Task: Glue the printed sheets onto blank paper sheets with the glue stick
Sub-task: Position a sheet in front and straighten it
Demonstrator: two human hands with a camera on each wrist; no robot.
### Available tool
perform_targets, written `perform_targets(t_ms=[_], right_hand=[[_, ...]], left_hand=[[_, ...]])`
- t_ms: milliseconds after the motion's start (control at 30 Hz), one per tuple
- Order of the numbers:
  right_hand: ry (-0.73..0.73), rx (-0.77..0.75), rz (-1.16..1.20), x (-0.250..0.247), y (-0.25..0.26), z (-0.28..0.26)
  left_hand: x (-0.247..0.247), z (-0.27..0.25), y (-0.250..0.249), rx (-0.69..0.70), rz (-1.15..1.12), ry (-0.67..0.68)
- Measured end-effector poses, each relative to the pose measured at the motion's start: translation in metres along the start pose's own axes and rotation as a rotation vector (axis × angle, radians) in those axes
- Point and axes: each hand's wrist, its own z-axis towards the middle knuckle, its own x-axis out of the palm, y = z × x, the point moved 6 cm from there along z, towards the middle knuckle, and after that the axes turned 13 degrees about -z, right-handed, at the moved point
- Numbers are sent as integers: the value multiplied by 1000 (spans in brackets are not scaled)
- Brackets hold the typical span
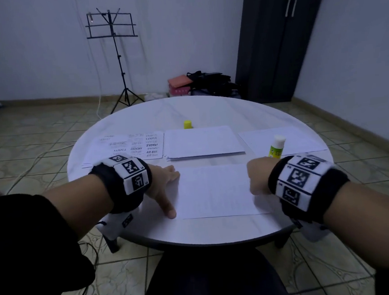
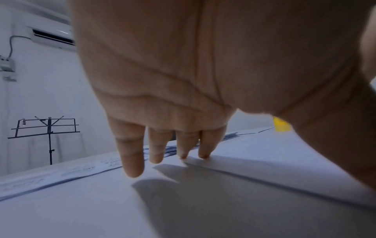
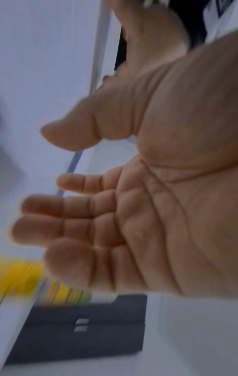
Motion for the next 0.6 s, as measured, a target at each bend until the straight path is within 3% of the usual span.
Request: perform_targets(t_ms=[133,200,300,400,600], right_hand=[[-89,-220,-2,-34,61,4],[-75,-368,47,-44,94,3],[-80,-473,98,-50,119,6],[-52,-464,99,-41,107,13],[53,-345,149,-3,39,15]], left_hand=[[2,-7,6,0,-31,-10],[2,-9,5,4,-39,-30],[4,-8,6,1,-72,-50],[4,-9,7,11,-40,-58],[1,-10,8,12,-6,-66]])
